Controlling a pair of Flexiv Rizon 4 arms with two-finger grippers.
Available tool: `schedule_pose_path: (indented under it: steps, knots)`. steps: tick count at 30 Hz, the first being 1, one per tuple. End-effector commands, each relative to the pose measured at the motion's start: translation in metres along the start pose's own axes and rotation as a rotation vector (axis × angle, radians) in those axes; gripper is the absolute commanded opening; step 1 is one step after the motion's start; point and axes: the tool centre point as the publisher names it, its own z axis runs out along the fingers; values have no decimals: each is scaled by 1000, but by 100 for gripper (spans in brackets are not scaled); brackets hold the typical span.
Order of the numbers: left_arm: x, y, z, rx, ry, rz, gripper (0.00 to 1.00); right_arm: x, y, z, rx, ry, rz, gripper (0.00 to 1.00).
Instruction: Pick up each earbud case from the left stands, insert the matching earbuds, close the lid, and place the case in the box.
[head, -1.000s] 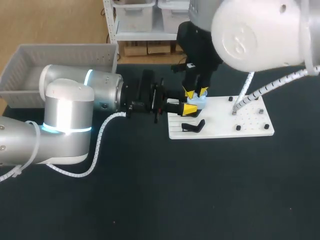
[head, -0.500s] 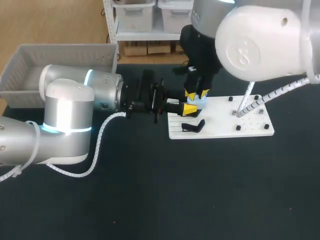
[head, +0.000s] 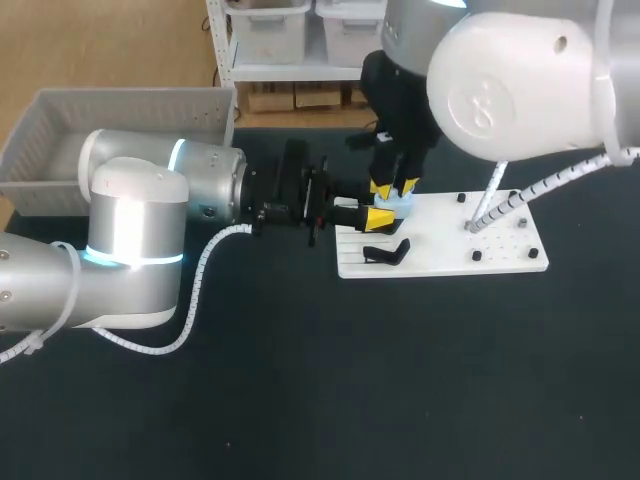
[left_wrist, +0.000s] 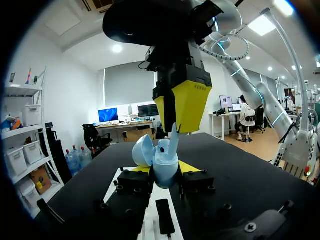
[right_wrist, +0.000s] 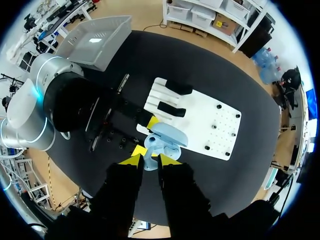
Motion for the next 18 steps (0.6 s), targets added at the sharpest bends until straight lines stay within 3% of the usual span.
schedule_pose_path:
  steps: [1, 18]
  knots:
    - [1, -1, 0, -3, -1, 2, 0, -1, 0, 0, 3, -1, 3, 0]
    - [1, -1, 0, -3, -1, 2, 0, -7, 2, -1, 20, 5, -5, 0]
